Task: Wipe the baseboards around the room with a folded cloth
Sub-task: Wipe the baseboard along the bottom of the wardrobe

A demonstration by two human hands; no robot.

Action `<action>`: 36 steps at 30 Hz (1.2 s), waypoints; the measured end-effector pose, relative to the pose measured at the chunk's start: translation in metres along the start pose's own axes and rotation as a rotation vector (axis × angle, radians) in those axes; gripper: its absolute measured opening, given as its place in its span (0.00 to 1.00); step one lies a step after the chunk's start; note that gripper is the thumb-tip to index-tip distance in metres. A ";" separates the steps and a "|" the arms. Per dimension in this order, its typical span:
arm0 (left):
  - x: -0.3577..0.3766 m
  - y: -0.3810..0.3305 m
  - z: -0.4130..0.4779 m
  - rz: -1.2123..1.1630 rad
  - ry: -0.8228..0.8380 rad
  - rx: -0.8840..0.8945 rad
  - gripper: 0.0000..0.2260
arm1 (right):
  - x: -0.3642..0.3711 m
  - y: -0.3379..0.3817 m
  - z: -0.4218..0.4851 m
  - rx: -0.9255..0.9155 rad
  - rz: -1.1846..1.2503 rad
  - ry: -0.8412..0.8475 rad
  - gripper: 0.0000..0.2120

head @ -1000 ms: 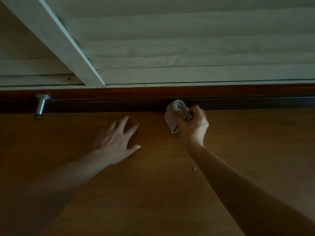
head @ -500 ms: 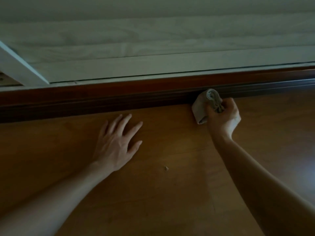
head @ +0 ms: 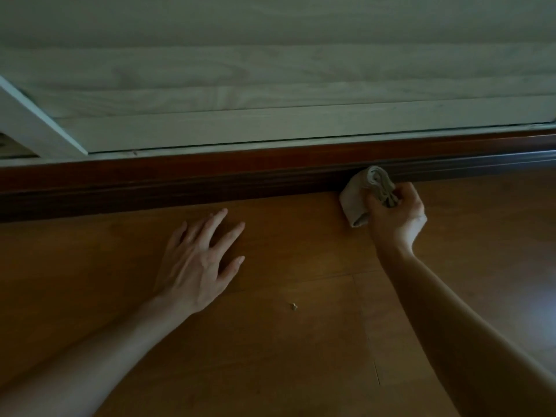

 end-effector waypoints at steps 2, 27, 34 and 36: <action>0.004 0.011 -0.010 0.018 -0.001 -0.040 0.29 | 0.001 -0.002 -0.002 0.006 0.011 -0.018 0.12; 0.023 0.022 -0.027 0.075 0.019 -0.064 0.29 | 0.120 0.063 -0.098 -0.318 0.113 0.273 0.12; 0.016 0.023 -0.024 0.094 0.043 -0.044 0.28 | 0.135 0.068 -0.104 -0.316 0.137 0.363 0.11; 0.014 0.022 -0.022 0.089 0.050 -0.027 0.29 | 0.121 0.060 -0.094 -0.279 0.122 0.326 0.11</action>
Point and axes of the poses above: each hand's wrist, its own z-axis towards the middle knuckle, its own x-axis out of the palm, y = z × x, the point moved 7 cm from there along z, towards the middle knuckle, and after that the axes turned 15 degrees about z, right-handed, at the moved point
